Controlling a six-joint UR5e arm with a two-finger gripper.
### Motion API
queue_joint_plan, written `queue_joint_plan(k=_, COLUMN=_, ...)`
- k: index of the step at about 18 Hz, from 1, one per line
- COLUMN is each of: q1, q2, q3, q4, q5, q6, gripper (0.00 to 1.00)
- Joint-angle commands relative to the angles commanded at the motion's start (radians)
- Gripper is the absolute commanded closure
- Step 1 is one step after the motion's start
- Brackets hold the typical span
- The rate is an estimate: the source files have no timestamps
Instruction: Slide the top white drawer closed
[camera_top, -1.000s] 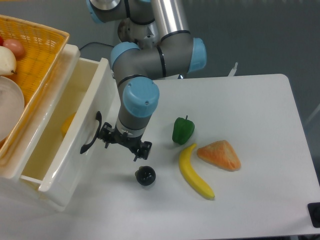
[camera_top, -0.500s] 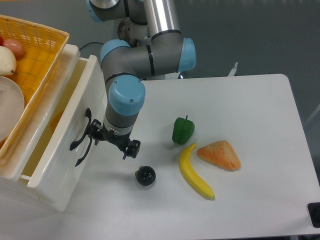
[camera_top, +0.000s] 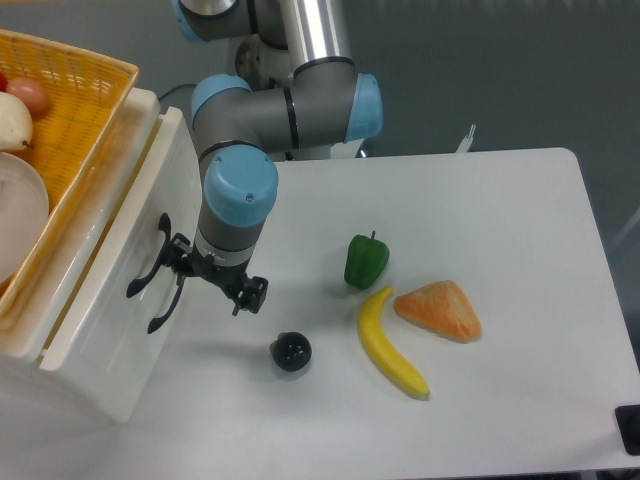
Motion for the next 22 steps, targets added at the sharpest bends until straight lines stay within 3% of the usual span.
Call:
queue_joint_plan(k=16, q1=-0.008, q2=0.005, q3=0.002, q4=0.0, q5=-0.008, q6=0.003, gripper=0.0)
queue_joint_plan(k=22, q1=0.04, q2=0.003, q3=0.04, q4=0.012, q5=0.0, q6=0.014, gripper=0.0)
